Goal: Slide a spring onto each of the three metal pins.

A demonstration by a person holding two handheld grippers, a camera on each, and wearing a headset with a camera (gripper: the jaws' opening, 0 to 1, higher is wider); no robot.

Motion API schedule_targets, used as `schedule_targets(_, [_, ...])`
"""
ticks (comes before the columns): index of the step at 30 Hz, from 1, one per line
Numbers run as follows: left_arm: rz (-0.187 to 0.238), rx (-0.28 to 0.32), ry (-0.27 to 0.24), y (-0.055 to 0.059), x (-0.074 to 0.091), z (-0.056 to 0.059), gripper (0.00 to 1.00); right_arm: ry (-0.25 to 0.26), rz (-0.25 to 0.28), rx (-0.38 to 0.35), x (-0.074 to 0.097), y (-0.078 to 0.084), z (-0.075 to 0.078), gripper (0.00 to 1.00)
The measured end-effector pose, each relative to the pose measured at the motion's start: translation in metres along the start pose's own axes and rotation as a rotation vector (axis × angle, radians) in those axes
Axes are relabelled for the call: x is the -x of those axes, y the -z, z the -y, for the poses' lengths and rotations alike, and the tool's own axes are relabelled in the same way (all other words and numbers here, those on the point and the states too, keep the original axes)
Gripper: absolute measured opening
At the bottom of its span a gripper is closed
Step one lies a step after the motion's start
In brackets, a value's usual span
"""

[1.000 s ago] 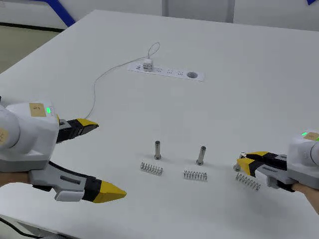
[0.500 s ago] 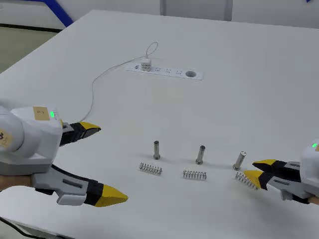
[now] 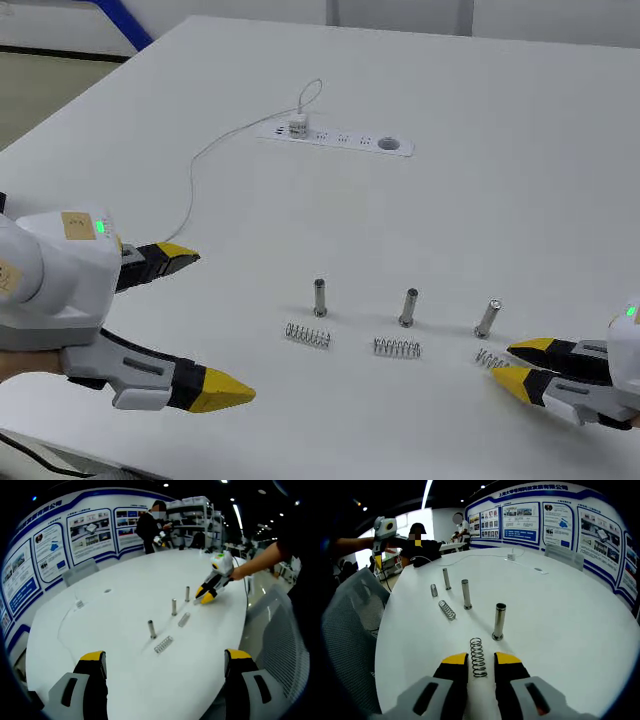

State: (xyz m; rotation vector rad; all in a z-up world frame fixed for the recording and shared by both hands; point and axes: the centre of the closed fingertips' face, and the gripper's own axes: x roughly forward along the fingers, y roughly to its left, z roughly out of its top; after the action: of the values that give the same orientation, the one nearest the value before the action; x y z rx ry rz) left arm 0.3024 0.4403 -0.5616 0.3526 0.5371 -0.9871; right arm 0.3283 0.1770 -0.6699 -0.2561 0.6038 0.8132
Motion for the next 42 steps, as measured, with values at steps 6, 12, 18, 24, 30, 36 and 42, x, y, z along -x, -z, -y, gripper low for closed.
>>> schedule_targets(6, [0.001,0.005,-0.008,-0.0008,0.0017,-0.0016,1.00,-0.001,0.014,0.003,-0.0013,0.0011,-0.0005,0.21])
schedule_targets(12, [0.002,0.005,-0.007,-0.0019,0.0013,-0.0012,1.00,-0.019,0.075,0.007,0.0002,0.0012,-0.0024,0.20])
schedule_targets(18, [0.001,0.008,-0.005,-0.0022,0.0009,-0.0009,1.00,-0.026,0.099,0.020,0.0003,-0.0009,-0.0058,0.18])
schedule_targets(24, [0.002,0.010,0.000,-0.0028,0.0006,-0.0003,1.00,-0.028,0.119,0.015,0.0018,-0.0004,-0.0069,0.12])
schedule_targets(30, [0.004,0.010,0.001,-0.0034,0.0000,0.0005,1.00,-0.027,0.137,0.041,0.0026,-0.0010,-0.0087,0.11])
schedule_targets(36, [0.009,0.018,-0.001,-0.0032,0.0002,0.0017,1.00,-0.026,0.139,0.045,0.0021,-0.0010,-0.0074,0.11])
schedule_targets(42, [0.017,0.019,-0.003,-0.0050,0.0008,0.0018,1.00,-0.024,0.120,0.006,0.0008,-0.0023,-0.0066,0.10])
